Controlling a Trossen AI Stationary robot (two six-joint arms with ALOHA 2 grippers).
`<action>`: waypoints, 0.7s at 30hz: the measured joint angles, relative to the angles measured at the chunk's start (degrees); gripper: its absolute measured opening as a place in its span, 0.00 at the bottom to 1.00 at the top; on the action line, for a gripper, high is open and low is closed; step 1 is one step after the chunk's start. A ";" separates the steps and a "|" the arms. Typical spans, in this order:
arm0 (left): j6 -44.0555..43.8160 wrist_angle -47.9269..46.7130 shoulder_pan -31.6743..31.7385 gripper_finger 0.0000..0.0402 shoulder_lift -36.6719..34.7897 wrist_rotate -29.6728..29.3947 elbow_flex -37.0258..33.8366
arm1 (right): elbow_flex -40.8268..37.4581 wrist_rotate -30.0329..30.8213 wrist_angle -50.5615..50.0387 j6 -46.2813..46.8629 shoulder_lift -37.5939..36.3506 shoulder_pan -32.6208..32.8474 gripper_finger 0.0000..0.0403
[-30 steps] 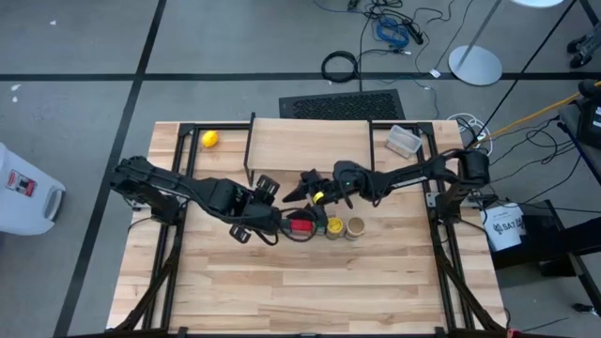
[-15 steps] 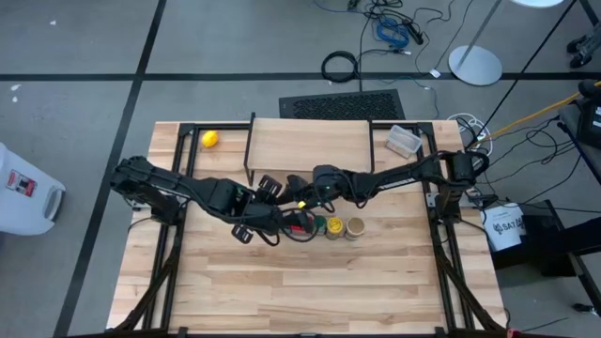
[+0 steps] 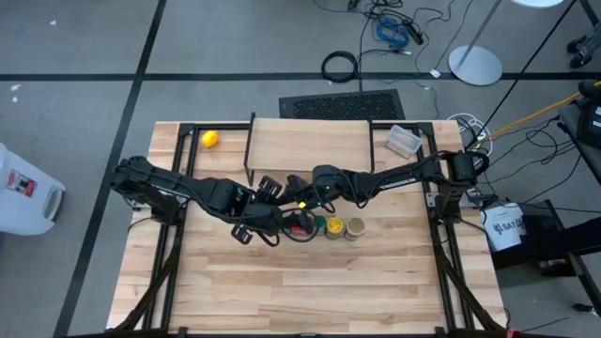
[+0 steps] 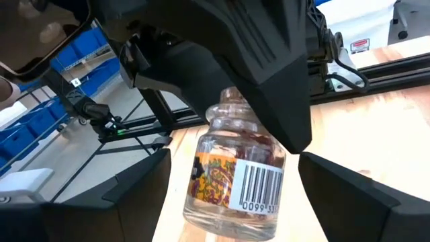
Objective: Shelf spices
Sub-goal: Put the transparent seasoning bottle on the shelf
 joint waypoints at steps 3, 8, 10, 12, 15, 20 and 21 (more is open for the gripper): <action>0.00 0.01 0.00 0.47 -0.01 0.02 0.00 | 0.00 0.07 0.00 0.00 0.00 0.00 0.78; 0.00 0.02 0.00 0.47 -0.02 0.05 0.00 | 0.00 0.07 0.02 0.02 0.00 0.00 0.70; -0.02 0.02 0.00 0.47 -0.02 0.05 0.00 | 0.00 0.02 0.00 0.02 0.00 0.00 0.63; -0.02 0.02 0.00 0.47 -0.02 0.07 0.00 | 0.00 -0.01 0.02 0.02 0.00 0.00 0.55; -0.04 0.09 0.00 0.47 -0.02 0.07 0.00 | 0.00 -0.08 -0.05 0.07 0.00 0.00 0.45; -0.16 0.35 0.00 0.47 -0.04 0.11 0.00 | -0.02 -0.42 -0.13 0.07 0.00 0.00 0.42; -0.32 0.37 0.00 0.47 -0.04 0.16 0.00 | -0.02 -0.43 -0.13 0.07 0.00 -0.02 0.42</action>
